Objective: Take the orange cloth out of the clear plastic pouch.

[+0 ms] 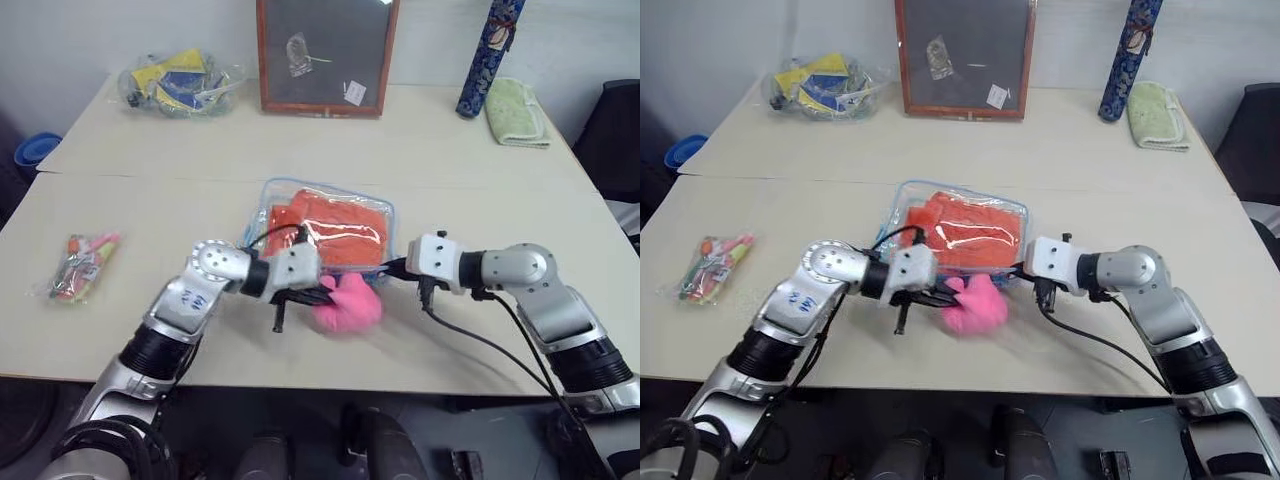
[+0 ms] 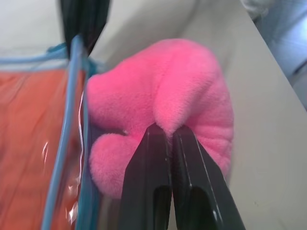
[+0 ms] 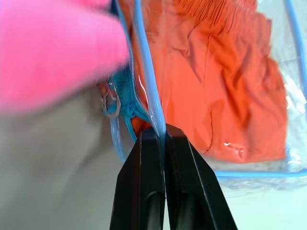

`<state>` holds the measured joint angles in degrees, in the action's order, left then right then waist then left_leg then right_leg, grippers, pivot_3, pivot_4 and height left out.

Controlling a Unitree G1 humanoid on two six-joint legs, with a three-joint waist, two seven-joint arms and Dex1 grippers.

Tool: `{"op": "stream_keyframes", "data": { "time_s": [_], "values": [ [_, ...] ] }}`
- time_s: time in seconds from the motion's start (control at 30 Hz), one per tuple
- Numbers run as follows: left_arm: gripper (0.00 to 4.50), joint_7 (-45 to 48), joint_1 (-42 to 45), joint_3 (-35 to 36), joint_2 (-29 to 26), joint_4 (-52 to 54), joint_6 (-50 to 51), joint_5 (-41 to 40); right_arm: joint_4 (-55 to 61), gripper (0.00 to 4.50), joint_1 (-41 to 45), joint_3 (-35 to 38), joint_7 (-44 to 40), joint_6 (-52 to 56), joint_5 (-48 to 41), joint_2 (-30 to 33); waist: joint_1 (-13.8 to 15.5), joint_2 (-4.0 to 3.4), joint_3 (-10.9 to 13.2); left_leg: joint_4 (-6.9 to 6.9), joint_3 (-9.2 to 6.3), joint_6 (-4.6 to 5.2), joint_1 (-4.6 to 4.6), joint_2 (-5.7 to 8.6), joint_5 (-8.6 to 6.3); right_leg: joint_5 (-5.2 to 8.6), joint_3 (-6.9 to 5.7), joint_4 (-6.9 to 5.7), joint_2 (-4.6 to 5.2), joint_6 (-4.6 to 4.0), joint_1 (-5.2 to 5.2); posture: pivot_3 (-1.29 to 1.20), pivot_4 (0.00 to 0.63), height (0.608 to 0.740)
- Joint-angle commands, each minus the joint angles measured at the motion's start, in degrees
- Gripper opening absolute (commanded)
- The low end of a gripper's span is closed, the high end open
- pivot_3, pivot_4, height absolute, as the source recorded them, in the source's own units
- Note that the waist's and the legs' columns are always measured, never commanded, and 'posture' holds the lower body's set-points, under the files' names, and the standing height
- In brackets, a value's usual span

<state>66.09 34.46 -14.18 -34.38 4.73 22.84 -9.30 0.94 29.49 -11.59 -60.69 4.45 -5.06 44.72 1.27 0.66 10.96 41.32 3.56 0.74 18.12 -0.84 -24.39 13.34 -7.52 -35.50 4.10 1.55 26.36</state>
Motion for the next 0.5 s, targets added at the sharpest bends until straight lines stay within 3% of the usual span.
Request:
{"op": "stream_keyframes", "data": {
  "time_s": [0.03,0.5],
  "values": [
    [0.00,0.1,-2.6,9.1,-7.5,1.2,2.3,-2.6,2.4,0.03,-2.8,4.8,-3.8,-3.6,-2.8,4.1,-0.1,-0.03,0.0,-0.02,0.00,-0.03,0.04,-0.01,0.01,0.01,-0.01,-0.01,0.00,-0.02,0.06,0.00,0.150,0.740],
    [0.00,0.4,-10.1,23.0,-22.3,-3.5,3.8,-7.4,5.2,0.03,-9.4,10.5,-9.8,-8.9,-9.1,8.0,-0.2,-0.28,0.2,-0.06,0.01,-0.04,0.05,0.01,0.02,0.03,-0.06,0.01,0.04,-0.04,0.09,0.00,0.150,0.740]
  ]
}}
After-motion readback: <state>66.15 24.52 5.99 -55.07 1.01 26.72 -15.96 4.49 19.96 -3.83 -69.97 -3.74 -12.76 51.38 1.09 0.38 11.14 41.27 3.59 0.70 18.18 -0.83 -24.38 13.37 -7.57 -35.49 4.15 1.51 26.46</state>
